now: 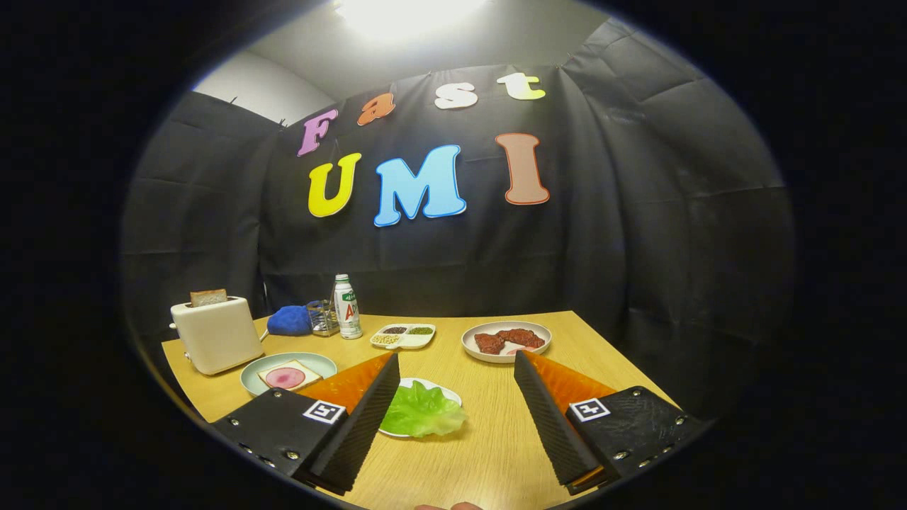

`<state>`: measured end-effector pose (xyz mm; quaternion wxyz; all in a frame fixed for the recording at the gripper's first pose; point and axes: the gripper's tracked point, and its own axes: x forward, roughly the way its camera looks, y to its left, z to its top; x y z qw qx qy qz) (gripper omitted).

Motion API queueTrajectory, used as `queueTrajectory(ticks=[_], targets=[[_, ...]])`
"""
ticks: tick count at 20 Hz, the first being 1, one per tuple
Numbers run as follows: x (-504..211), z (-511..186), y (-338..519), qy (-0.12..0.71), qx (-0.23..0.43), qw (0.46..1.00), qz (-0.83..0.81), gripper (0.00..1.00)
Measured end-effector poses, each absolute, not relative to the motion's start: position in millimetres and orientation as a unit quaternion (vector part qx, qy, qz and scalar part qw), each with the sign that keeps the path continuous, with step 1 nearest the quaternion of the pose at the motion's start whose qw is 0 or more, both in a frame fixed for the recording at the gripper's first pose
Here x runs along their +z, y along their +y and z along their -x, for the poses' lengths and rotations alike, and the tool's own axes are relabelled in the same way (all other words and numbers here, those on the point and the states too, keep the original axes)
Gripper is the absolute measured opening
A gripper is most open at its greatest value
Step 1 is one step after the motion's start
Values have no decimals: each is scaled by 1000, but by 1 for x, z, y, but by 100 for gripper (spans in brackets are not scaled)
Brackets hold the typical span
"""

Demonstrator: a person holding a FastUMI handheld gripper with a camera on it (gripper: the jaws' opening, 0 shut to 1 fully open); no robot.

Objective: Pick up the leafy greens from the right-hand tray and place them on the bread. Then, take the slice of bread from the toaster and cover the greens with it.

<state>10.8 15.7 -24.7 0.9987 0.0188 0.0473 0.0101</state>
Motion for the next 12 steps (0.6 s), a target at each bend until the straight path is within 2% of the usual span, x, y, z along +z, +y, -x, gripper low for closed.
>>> queueTrajectory(ticks=[4,7,12], targets=[[-44,-17,29,94,21,995,-32,99],[-68,-24,24,157,6,987,-20,99],[-95,-37,19,216,-6,976,-42,99]])
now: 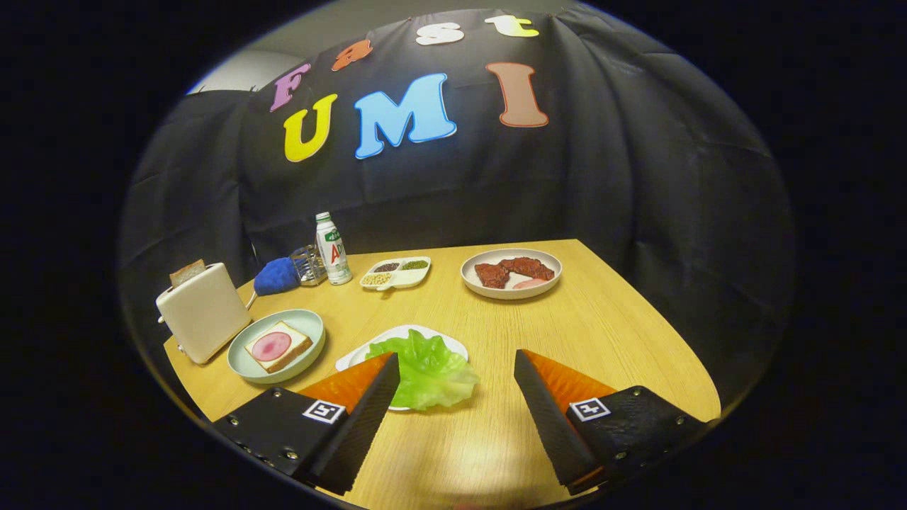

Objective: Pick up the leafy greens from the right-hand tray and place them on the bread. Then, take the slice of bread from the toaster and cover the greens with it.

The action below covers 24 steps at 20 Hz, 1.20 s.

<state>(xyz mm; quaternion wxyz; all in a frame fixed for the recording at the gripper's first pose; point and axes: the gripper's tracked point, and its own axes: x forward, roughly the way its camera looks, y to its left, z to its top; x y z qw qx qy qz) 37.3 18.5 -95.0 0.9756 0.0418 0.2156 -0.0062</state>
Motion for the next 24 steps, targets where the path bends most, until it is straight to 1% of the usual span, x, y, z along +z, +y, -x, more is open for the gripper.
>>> queueTrajectory(ticks=[9,10,11,14,15,16,19,21,23,24], targets=[[-132,-53,25,291,-10,956,-45,99],[-132,-52,27,295,-7,955,-44,98],[-134,-53,29,299,-6,953,-45,90],[-143,-57,37,311,8,949,-54,87],[-145,-58,37,316,7,947,-57,80],[-148,-58,38,320,8,946,-54,75],[-155,-59,33,332,6,942,-45,74],[-157,-59,34,328,14,943,-56,36],[-155,-58,35,325,26,944,-46,36],[-154,-62,38,315,45,946,-60,36]])
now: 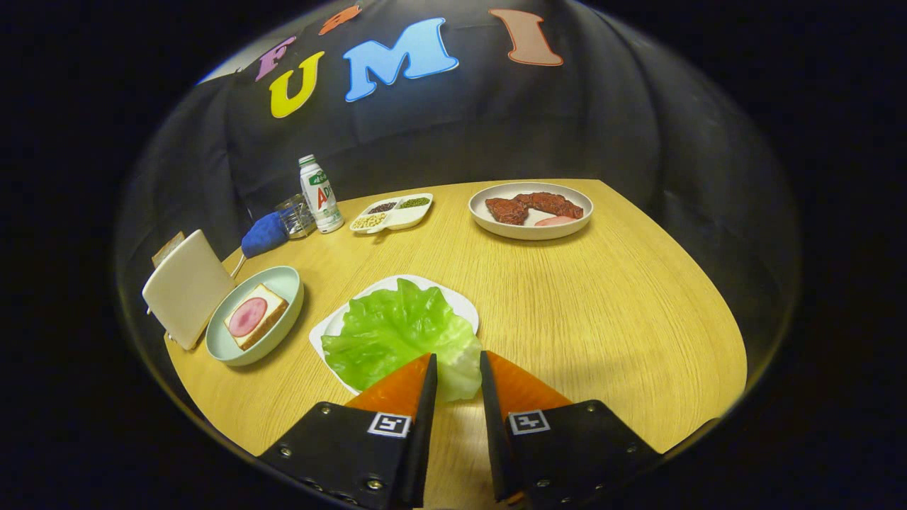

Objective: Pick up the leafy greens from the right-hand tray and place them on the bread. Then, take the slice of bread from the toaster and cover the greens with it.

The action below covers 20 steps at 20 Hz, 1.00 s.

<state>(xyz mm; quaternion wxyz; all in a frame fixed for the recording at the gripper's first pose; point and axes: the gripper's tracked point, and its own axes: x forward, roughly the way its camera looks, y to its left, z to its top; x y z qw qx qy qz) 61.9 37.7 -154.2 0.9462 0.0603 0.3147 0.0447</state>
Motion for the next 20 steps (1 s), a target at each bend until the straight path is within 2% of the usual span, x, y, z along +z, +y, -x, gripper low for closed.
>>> queueTrajectory(ticks=[2,20], targets=[[-150,-62,34,315,32,946,-70,1],[-67,-64,78,188,98,977,-3,1]])
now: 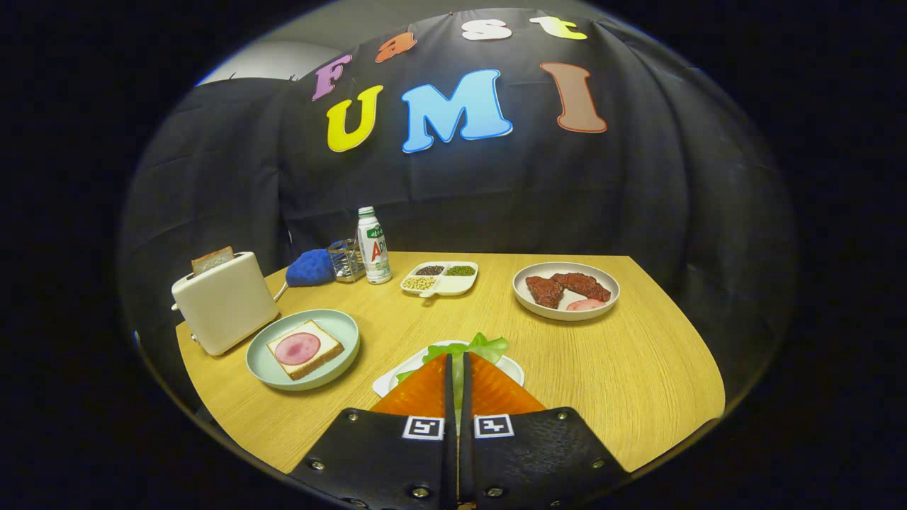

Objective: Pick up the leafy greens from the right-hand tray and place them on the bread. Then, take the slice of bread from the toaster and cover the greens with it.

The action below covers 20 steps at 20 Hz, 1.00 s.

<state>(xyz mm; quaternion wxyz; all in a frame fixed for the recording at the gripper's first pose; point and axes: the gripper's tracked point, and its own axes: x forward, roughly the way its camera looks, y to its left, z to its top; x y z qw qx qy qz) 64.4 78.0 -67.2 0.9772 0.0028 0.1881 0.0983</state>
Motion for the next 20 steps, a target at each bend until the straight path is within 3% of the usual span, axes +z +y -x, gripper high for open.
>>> queueTrajectory(ticks=[20], targets=[[-11,-46,186,133,205,969,18,1]])
